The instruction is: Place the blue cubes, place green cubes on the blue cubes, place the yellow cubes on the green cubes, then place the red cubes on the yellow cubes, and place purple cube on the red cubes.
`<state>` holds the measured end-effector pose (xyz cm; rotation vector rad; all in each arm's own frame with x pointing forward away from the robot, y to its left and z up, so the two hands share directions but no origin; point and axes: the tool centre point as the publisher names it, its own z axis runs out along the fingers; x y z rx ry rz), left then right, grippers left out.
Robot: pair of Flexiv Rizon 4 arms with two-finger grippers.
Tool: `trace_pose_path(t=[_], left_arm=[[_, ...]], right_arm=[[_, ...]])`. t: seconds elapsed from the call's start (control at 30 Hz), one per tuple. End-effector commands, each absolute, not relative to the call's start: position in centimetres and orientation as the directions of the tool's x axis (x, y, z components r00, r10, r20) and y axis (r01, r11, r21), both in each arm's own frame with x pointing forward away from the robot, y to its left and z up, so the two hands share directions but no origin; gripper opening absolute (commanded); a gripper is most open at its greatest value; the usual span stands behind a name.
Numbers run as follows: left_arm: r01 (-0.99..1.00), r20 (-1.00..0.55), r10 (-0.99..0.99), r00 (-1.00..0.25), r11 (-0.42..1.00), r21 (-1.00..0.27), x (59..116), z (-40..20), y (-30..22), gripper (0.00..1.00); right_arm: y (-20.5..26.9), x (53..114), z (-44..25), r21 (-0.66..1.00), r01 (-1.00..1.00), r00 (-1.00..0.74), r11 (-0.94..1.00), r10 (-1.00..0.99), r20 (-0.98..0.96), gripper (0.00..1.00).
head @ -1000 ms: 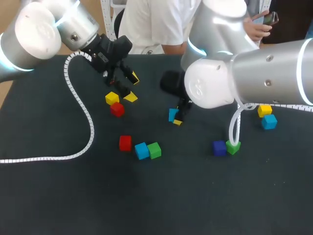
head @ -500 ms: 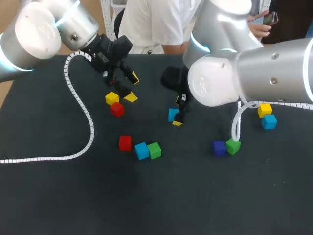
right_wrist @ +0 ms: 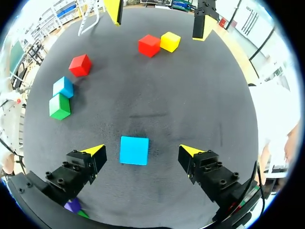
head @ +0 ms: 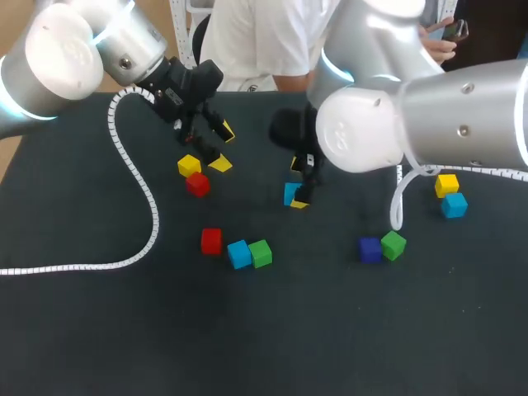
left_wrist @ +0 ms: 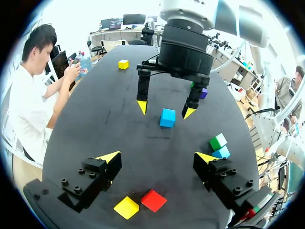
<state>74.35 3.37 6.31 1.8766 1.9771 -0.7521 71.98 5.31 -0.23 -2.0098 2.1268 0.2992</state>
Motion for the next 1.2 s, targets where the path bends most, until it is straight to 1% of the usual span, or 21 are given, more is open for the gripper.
trace_pose_path(t=[0.03,0.33,0.37,0.43,0.47,0.53,0.6,0.67,0.7,0.83,1.2], left_arm=[[0.987,-0.559,0.824,-0.09,-0.003,-0.162,74.7,6.3,3.4,1.0],[0.987,-0.559,0.824,-0.09,-0.003,-0.162,74.7,6.3,3.4,1.0],[0.987,-0.559,0.824,-0.09,-0.003,-0.162,74.7,6.3,3.4,1.0],[0.987,-0.559,0.824,-0.09,-0.003,-0.162,74.7,6.3,3.4,1.0],[0.987,-0.559,0.824,-0.09,-0.003,-0.162,74.7,6.3,3.4,1.0],[0.987,-0.559,0.824,-0.09,-0.003,-0.162,74.7,6.3,3.4,1.0],[0.987,-0.559,0.824,-0.09,-0.003,-0.162,74.7,6.3,3.4,1.0],[0.987,-0.559,0.824,-0.09,-0.003,-0.162,74.7,6.3,3.4,1.0],[0.987,-0.559,0.824,-0.09,-0.003,-0.162,74.7,6.3,3.4,1.0],[0.987,-0.559,0.824,-0.09,-0.003,-0.162,74.7,6.3,3.4,1.0],[0.987,-0.559,0.824,-0.09,-0.003,-0.162,74.7,6.3,3.4,1.0]], right_arm=[[5.6,72.9,-0.4,0.024,-0.999,-0.049,0.044,-0.959,-0.278,1.0],[5.7,72.7,-1.1,0.043,-0.999,-0.044,0.034,-0.961,-0.273,1.0],[5.7,72.7,-1.1,0.043,-0.998,-0.045,0.035,-0.961,-0.272,0.95],[5.7,72.7,-1.1,0.043,-0.998,-0.046,0.036,-0.962,-0.271,0.75],[5.7,72.7,-1.1,0.043,-0.998,-0.046,0.036,-0.962,-0.27,0.5],[5.7,72.7,-1.1,0.042,-0.999,-0.044,0.034,-0.962,-0.269,0.44],[5.7,72.7,-1.2,0.041,-0.999,-0.041,0.031,-0.963,-0.267,0.34],[5.6,72.6,-1.3,0.042,-0.999,-0.039,0.029,-0.964,-0.265,0.27],[5.6,72.6,-1.3,0.043,-0.999,-0.039,0.028,-0.964,-0.264,0.25],[5.5,72.3,-1.6,0.048,-0.999,-0.037,0.025,-0.965,-0.261,0.0],[5.0,71.1,0.0,0.024,-0.999,-0.035,0.03,-0.963,-0.266,0.0]])
